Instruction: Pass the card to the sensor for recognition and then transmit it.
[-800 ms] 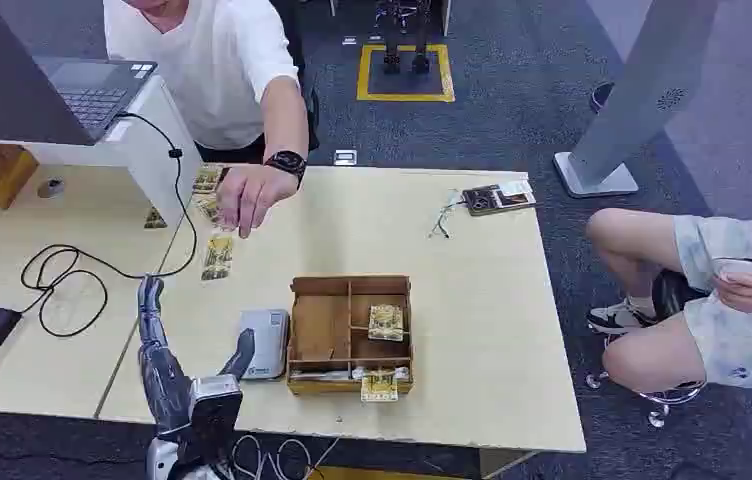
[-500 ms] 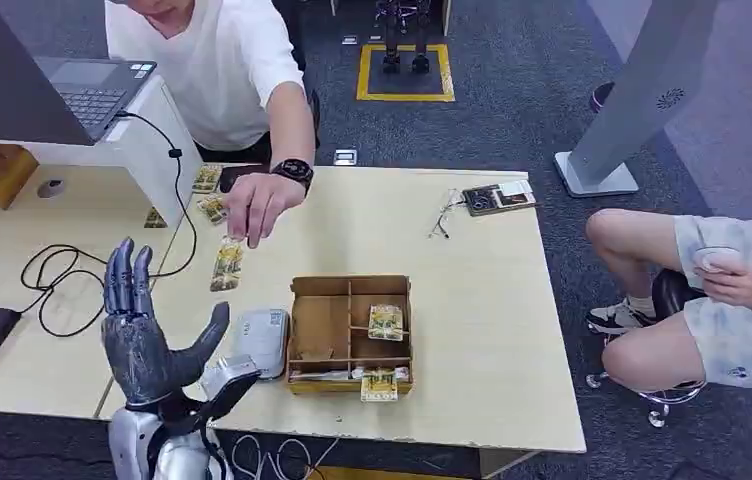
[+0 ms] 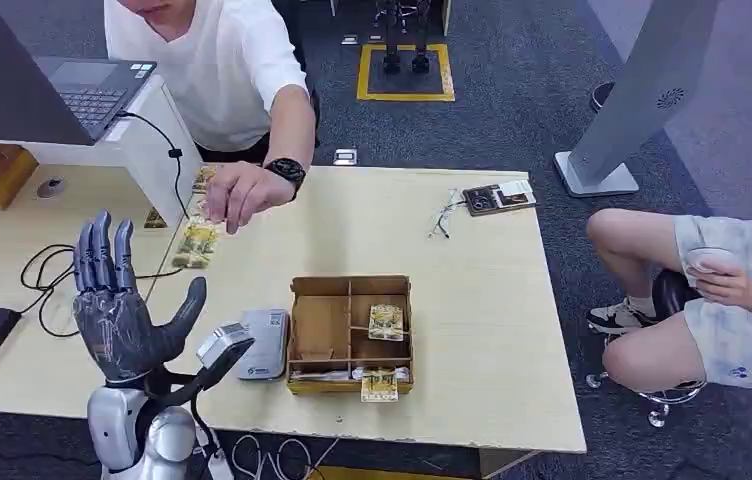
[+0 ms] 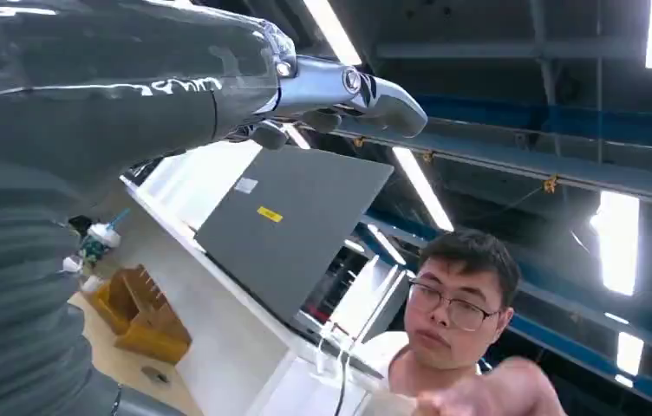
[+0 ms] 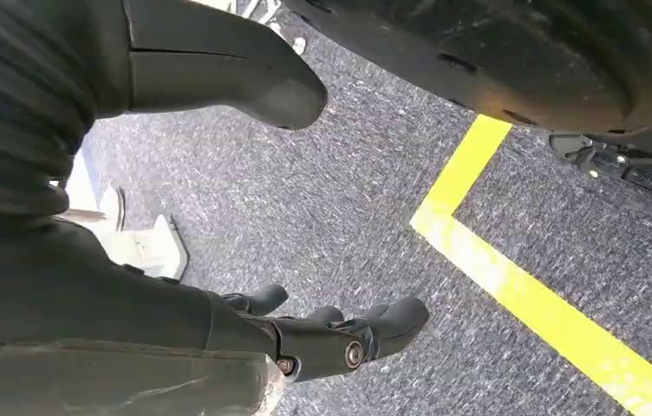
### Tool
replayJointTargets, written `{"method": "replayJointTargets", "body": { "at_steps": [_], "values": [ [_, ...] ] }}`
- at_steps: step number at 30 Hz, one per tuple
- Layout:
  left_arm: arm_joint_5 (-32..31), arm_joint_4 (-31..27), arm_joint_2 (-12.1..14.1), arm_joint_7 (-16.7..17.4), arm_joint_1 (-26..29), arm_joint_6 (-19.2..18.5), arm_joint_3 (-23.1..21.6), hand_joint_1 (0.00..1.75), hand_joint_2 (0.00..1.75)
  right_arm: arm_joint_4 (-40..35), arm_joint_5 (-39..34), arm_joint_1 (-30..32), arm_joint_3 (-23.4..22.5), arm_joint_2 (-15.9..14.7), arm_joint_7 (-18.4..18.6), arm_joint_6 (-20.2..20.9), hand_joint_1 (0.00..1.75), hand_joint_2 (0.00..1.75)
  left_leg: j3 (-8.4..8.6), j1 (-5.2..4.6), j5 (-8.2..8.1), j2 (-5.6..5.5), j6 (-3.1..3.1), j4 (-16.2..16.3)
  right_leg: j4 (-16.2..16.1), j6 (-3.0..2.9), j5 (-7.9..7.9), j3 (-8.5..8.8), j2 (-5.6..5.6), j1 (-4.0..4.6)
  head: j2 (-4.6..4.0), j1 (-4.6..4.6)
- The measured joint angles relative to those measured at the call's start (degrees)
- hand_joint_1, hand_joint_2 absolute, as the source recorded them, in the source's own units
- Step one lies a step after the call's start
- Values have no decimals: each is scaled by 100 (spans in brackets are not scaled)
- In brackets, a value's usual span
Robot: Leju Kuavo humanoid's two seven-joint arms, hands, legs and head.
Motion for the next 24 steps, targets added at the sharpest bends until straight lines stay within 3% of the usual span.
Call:
{"method": "replayJointTargets", "body": {
  "at_steps": [24],
  "values": [
    [205, 0, -2, 100, 2, 0, 0, 0, 175, 7, -46, 0, 0, -11, 0, -2, 0, 175, 0, 0, 0, 0, 0, 0, 0, 0, 0, 0, 0, 0, 0, 0]
  ]
}}
